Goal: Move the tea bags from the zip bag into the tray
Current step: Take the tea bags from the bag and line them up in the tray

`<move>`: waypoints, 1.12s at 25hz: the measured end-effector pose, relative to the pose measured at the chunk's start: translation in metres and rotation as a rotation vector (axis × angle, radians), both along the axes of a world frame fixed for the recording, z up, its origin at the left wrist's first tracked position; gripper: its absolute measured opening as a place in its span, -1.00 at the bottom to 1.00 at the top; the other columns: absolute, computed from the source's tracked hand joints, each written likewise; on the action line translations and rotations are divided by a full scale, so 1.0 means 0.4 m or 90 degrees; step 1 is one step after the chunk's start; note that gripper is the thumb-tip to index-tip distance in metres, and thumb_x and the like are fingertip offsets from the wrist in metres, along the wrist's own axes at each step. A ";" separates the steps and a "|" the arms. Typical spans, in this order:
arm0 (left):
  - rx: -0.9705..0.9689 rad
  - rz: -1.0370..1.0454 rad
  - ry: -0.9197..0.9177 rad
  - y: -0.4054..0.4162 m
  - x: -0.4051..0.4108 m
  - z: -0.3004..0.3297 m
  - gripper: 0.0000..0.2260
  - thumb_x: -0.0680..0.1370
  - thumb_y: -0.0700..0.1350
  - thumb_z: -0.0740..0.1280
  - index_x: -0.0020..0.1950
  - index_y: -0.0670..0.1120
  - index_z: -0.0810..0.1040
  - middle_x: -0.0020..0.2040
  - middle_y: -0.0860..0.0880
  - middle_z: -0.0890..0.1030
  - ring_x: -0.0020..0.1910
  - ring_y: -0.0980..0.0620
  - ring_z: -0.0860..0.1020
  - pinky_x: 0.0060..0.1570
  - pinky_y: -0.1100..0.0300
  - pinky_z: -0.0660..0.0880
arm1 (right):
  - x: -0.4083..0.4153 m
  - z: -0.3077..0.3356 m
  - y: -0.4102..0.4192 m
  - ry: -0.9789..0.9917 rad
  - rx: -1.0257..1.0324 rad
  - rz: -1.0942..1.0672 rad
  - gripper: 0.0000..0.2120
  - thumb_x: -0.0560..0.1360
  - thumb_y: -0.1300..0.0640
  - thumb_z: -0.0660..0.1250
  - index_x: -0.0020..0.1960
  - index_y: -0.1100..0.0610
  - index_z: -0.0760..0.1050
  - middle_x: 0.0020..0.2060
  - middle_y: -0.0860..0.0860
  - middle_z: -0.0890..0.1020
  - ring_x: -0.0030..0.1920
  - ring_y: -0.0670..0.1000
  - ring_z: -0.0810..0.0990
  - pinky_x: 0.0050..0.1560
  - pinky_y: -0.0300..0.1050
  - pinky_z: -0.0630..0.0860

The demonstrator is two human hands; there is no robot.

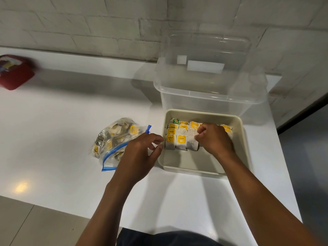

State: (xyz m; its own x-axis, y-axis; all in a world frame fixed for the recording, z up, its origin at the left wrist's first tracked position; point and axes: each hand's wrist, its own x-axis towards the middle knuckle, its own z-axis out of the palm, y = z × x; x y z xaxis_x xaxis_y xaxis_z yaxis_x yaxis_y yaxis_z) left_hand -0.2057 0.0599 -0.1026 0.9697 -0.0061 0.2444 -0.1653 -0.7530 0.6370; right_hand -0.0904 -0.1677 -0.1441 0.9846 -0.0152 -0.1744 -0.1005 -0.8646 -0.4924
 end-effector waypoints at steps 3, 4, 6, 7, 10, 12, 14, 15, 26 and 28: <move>0.000 0.014 0.010 0.003 -0.010 -0.001 -0.90 0.55 -0.10 0.41 0.05 0.04 0.63 -0.10 0.13 0.63 -0.21 0.20 0.58 -0.19 0.40 0.46 | -0.012 0.001 -0.006 -0.019 0.008 0.003 -0.93 0.43 0.00 0.44 -0.10 -0.07 0.58 -0.14 -0.10 0.70 -0.04 0.02 0.63 0.01 0.00 0.58; -0.002 0.020 0.013 0.004 -0.015 -0.003 -0.90 0.55 -0.10 0.40 0.05 0.04 0.63 -0.10 0.14 0.63 -0.20 0.20 0.58 -0.18 0.39 0.47 | -0.016 0.000 -0.005 -0.022 0.013 0.009 -0.94 0.44 0.01 0.43 -0.09 -0.08 0.60 -0.13 -0.09 0.70 -0.03 0.02 0.63 0.00 0.00 0.58; -0.007 0.032 0.017 0.007 -0.026 -0.005 -0.90 0.55 -0.10 0.40 0.04 0.05 0.63 -0.10 0.15 0.62 -0.18 0.21 0.58 -0.17 0.38 0.48 | -0.022 0.000 0.002 -0.015 0.016 0.027 -0.93 0.45 0.06 0.39 -0.08 -0.08 0.62 -0.12 -0.08 0.70 -0.03 0.02 0.63 -0.03 -0.04 0.58; -0.010 0.041 0.020 0.008 -0.033 -0.004 -0.89 0.54 -0.10 0.41 0.04 0.05 0.64 -0.11 0.16 0.61 -0.16 0.22 0.57 -0.16 0.39 0.48 | -0.026 0.005 0.007 -0.009 0.011 0.038 -0.90 0.46 0.09 0.38 -0.07 -0.07 0.63 -0.12 -0.07 0.70 -0.03 0.03 0.63 -0.05 -0.06 0.58; -0.037 0.095 0.042 0.027 -0.062 -0.005 -0.88 0.54 -0.09 0.41 0.06 0.06 0.65 -0.10 0.18 0.63 -0.14 0.20 0.58 -0.14 0.36 0.49 | -0.041 0.050 0.017 -0.047 0.020 0.037 -0.88 0.47 0.10 0.37 -0.03 -0.03 0.65 -0.10 -0.08 0.71 -0.03 0.01 0.64 -0.04 -0.07 0.58; -0.061 0.148 0.055 0.048 -0.083 -0.012 -0.89 0.55 -0.10 0.40 0.05 0.06 0.66 -0.09 0.19 0.64 -0.13 0.20 0.59 -0.16 0.38 0.48 | -0.066 0.103 0.040 -0.101 0.078 0.047 -0.91 0.48 0.09 0.39 -0.04 -0.02 0.65 -0.16 -0.13 0.70 -0.10 -0.06 0.63 -0.05 -0.12 0.56; -0.071 0.187 0.063 0.060 -0.093 -0.016 -0.92 0.55 -0.12 0.39 -0.04 0.06 0.65 -0.12 0.20 0.64 -0.13 0.23 0.59 -0.21 0.47 0.44 | -0.110 0.158 0.086 -0.141 0.140 0.081 -0.93 0.48 0.10 0.41 -0.06 -0.03 0.65 -0.21 -0.17 0.69 -0.20 -0.16 0.59 -0.09 -0.20 0.49; -0.066 0.195 0.062 0.063 -0.095 -0.014 -0.91 0.56 -0.13 0.39 -0.10 0.06 0.64 -0.15 0.20 0.64 -0.14 0.22 0.59 -0.22 0.45 0.45 | -0.135 0.176 0.116 -0.151 0.163 0.106 -0.92 0.48 0.10 0.41 -0.07 -0.04 0.65 -0.22 -0.17 0.68 -0.26 -0.21 0.56 -0.11 -0.23 0.47; 0.031 0.213 0.119 0.132 -0.136 0.008 -0.72 0.62 -0.23 0.23 0.26 -0.04 0.60 0.04 -0.03 0.68 -0.02 -0.08 0.64 -0.03 0.06 0.56 | -0.274 0.148 0.400 -0.126 0.207 0.305 -0.75 0.51 0.22 0.29 0.11 0.05 0.64 -0.04 -0.03 0.72 -0.03 0.00 0.66 0.06 -0.07 0.57; 0.005 0.185 0.168 0.152 -0.130 -0.009 -0.70 0.61 -0.26 0.18 0.29 -0.06 0.54 0.08 -0.04 0.65 0.04 -0.07 0.62 -0.02 0.09 0.53 | -0.272 0.137 0.442 -0.102 0.155 0.342 -0.67 0.47 0.30 0.24 0.16 0.09 0.60 0.03 0.03 0.69 0.05 0.10 0.64 0.09 -0.03 0.56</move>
State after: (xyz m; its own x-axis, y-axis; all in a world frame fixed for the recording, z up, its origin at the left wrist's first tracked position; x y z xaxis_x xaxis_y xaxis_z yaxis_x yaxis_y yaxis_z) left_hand -0.2575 0.1206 -0.1062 0.9607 0.2772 -0.0130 0.2247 -0.7496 0.6226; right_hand -0.1992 0.0090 -0.0895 0.8578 0.5124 0.0409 0.4105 -0.6349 -0.6546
